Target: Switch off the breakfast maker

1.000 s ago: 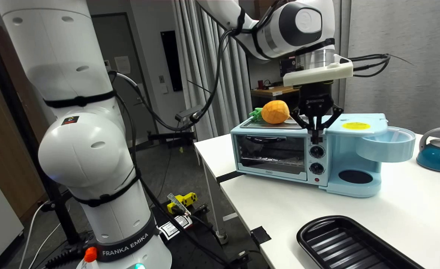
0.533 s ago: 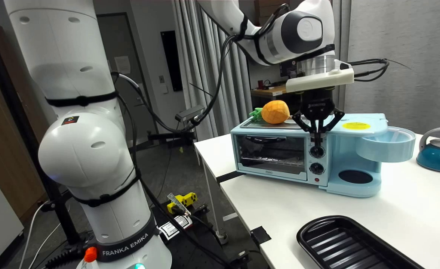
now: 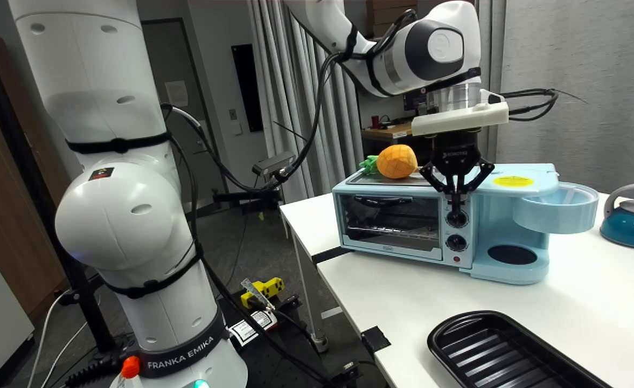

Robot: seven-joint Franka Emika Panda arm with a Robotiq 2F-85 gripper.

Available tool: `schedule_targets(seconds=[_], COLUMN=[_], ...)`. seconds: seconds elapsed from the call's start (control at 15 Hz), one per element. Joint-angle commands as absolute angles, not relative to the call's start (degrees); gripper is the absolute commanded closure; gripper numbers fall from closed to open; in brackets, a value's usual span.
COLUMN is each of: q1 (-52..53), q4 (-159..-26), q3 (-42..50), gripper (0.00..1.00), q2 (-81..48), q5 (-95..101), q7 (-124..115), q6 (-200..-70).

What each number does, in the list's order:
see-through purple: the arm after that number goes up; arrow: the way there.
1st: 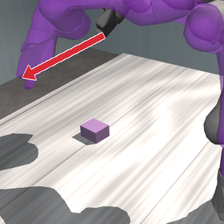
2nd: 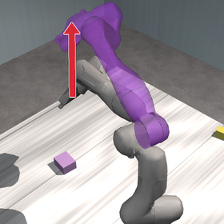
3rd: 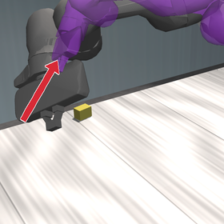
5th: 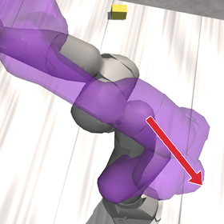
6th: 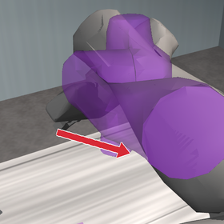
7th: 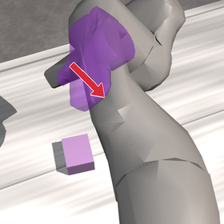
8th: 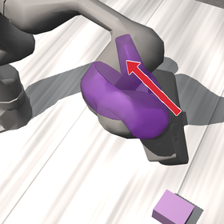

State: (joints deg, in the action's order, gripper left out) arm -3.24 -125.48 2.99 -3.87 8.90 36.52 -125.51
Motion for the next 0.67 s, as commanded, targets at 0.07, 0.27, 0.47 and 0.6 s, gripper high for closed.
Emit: schedule_targets(seconds=[0.07,0.27,0.47,0.6], q1=[-3.13,-2.96,-2.92,-2.92], q4=[-125.77,-126.73,-126.99,-126.99], q3=[2.07,1.82,1.73,1.66], gripper=[1.0,1.0,1.0,1.0], q2=[-3.14,-2.12,-1.95,-1.93], q5=[7.25,7.34,7.43,7.18], q7=[39.02,39.47,40.2,40.45], q6=[-127.83,-128.83,-129.77,-130.2])
